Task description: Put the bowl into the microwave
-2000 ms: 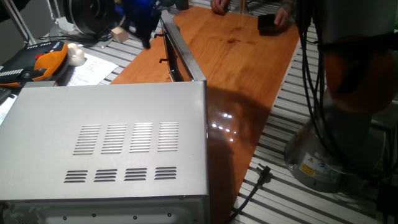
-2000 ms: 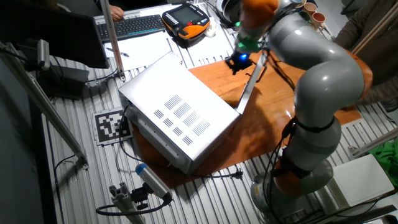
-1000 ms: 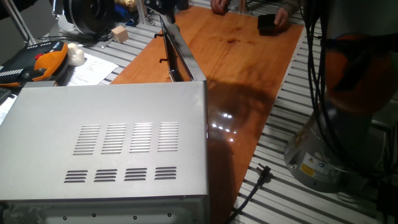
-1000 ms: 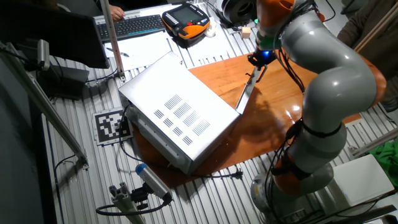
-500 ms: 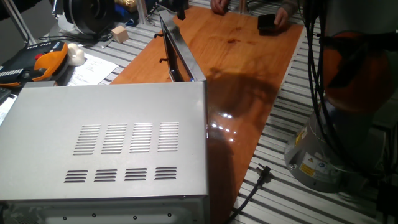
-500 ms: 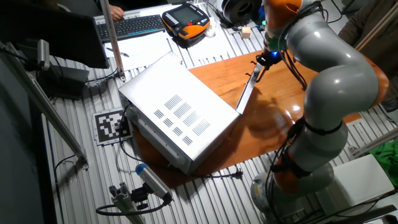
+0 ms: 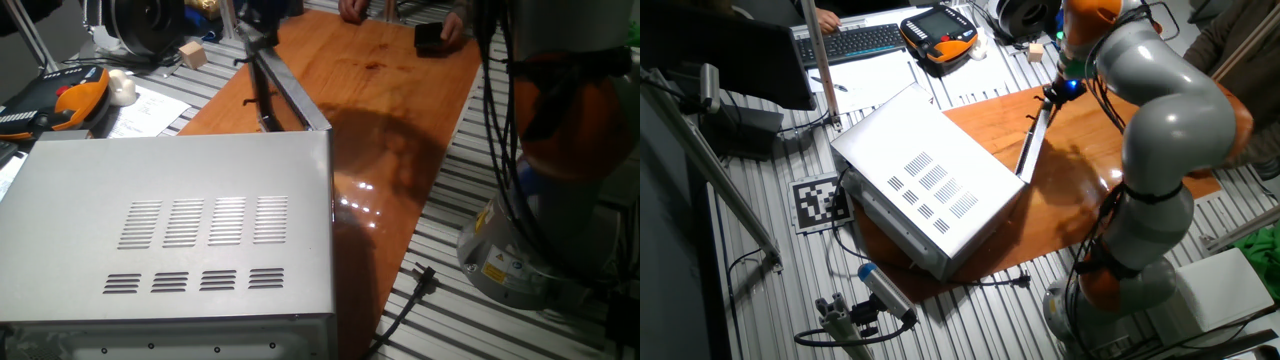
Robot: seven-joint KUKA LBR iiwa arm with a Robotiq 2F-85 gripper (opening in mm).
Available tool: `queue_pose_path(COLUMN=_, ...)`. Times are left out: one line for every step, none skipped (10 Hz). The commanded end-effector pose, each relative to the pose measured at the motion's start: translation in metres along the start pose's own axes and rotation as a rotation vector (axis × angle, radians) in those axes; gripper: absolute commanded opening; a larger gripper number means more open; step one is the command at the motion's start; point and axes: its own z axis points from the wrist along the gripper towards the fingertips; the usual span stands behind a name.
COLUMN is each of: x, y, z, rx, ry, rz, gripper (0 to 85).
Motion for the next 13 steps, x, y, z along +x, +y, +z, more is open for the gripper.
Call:
queue_pose_path(x=-0.004, y=0.008, z=-0.003, rx=-0.011, ry=0.011, rz=0.012, gripper=0.0)
queue_pose_path(x=-0.007, y=0.018, z=-0.008, rx=-0.024, ry=0.026, rz=0.036, gripper=0.0)
queue_pose_path(x=-0.008, y=0.031, z=-0.01, rx=-0.048, ry=0.038, rz=0.065, gripper=0.0)
queue_pose_path(x=-0.008, y=0.042, z=-0.01, rx=-0.054, ry=0.034, rz=0.083, gripper=0.0)
queue_pose_path(x=-0.008, y=0.053, z=-0.009, rx=-0.054, ry=0.031, rz=0.097, gripper=0.0)
queue_pose_path(x=-0.007, y=0.063, z=-0.011, rx=-0.066, ry=0.043, rz=0.115, gripper=0.0)
queue_pose_path(x=-0.006, y=0.076, z=-0.015, rx=-0.074, ry=0.054, rz=0.136, gripper=0.0)
queue_pose_path(x=-0.002, y=0.088, z=-0.017, rx=-0.074, ry=0.055, rz=0.156, gripper=0.0)
queue_pose_path(x=0.003, y=0.101, z=-0.018, rx=-0.072, ry=0.055, rz=0.183, gripper=0.0)
queue_pose_path(x=0.007, y=0.112, z=-0.018, rx=-0.076, ry=0.061, rz=0.204, gripper=0.0)
queue_pose_path(x=0.011, y=0.124, z=-0.018, rx=-0.08, ry=0.064, rz=0.228, gripper=0.0)
queue_pose_path(x=0.016, y=0.132, z=-0.018, rx=-0.079, ry=0.063, rz=0.243, gripper=0.0)
queue_pose_path(x=0.021, y=0.14, z=-0.017, rx=-0.082, ry=0.065, rz=0.257, gripper=0.0)
